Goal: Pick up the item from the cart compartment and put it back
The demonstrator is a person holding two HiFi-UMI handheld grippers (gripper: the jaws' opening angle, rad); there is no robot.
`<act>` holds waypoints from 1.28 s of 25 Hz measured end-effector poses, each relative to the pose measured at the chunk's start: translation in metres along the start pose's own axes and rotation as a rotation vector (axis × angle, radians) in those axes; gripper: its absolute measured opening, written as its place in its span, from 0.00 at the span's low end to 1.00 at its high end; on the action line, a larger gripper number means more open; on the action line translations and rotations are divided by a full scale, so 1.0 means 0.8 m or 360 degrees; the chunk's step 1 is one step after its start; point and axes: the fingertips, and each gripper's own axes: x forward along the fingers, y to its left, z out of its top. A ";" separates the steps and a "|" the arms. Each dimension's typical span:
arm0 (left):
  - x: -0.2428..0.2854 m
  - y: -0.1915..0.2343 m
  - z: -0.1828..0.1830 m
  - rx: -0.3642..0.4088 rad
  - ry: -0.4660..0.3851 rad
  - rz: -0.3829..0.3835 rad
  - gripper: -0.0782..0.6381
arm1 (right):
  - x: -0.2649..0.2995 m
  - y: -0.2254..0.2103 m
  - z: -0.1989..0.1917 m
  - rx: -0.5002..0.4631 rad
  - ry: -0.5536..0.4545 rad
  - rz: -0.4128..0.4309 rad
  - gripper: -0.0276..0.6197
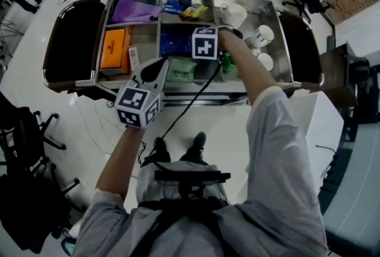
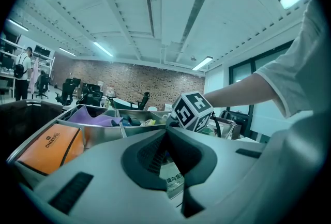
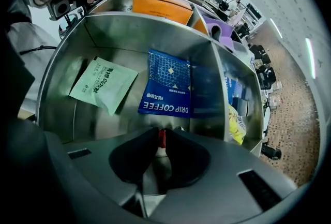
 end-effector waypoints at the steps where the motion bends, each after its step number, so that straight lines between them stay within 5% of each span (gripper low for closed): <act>1: 0.000 0.000 0.001 0.0000 -0.0001 0.0000 0.10 | 0.001 0.002 0.000 0.0002 0.0002 0.0015 0.14; 7: 0.001 -0.003 0.000 -0.0004 0.0000 -0.0003 0.10 | 0.016 0.024 -0.001 0.0043 -0.0026 0.0167 0.23; 18: -0.001 -0.005 -0.002 0.0006 0.0014 -0.0001 0.10 | -0.017 0.005 -0.003 0.0037 -0.0052 0.0014 0.23; 22: -0.003 -0.009 -0.001 0.0016 0.0015 -0.0001 0.10 | -0.035 0.003 0.006 0.0081 -0.0173 -0.0035 0.06; 32: -0.016 -0.017 0.008 0.0040 -0.0004 0.0014 0.10 | -0.101 0.004 0.005 0.0321 -0.0440 -0.0228 0.06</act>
